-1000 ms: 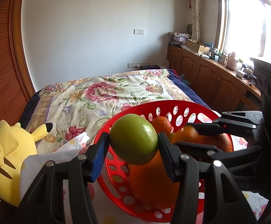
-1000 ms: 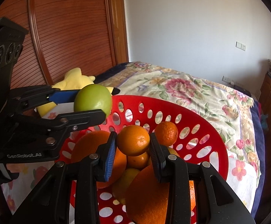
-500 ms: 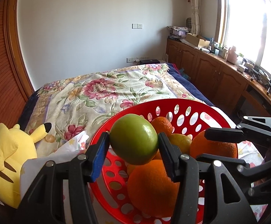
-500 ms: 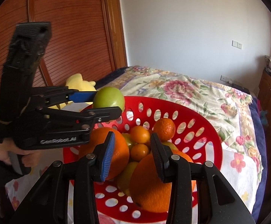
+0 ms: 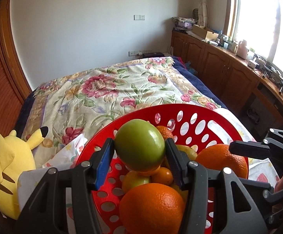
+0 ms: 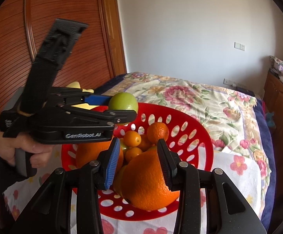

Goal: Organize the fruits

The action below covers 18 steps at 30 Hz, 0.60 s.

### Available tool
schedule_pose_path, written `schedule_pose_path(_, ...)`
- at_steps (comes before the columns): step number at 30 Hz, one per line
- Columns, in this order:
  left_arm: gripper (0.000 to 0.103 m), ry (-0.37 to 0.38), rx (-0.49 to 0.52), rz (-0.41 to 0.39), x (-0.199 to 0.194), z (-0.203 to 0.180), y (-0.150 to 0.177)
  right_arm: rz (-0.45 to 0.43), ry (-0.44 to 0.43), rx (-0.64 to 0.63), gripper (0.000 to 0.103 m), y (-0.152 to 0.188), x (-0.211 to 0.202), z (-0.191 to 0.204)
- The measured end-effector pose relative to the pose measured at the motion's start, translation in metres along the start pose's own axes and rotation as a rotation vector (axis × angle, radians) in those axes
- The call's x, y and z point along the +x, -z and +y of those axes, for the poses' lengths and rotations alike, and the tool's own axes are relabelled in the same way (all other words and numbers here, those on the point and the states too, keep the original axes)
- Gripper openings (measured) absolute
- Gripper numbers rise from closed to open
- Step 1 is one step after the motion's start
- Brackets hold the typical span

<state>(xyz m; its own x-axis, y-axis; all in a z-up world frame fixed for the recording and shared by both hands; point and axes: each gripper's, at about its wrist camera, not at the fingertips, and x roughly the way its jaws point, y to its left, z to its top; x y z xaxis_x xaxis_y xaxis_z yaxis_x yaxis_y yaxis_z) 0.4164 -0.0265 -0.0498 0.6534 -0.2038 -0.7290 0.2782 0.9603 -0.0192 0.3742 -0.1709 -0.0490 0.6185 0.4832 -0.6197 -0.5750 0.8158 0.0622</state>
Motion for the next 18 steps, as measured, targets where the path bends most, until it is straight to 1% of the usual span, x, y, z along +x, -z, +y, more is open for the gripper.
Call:
schedule_pose_path(4, 0.053, -0.008, -0.010, 0.009, 0.001, 0.002, 0.002, 0.002, 0.001, 0.006, 0.041, 0.001, 0.000, -0.001)
schedule_pose_path(7, 0.053, -0.021, -0.006, -0.021, -0.005, 0.002, 0.002, 0.003, -0.001, 0.014, 0.046, 0.002, 0.000, -0.002)
schedule_pose_path(11, 0.054, -0.029, -0.005, -0.035, -0.013, 0.004, 0.003, 0.003, 0.004, 0.017, 0.046, 0.003, 0.001, -0.001)
schedule_pose_path(18, 0.055, -0.039, -0.029, -0.076, -0.043, 0.004, 0.020, -0.012, 0.012, 0.028, 0.047, 0.003, -0.011, 0.004)
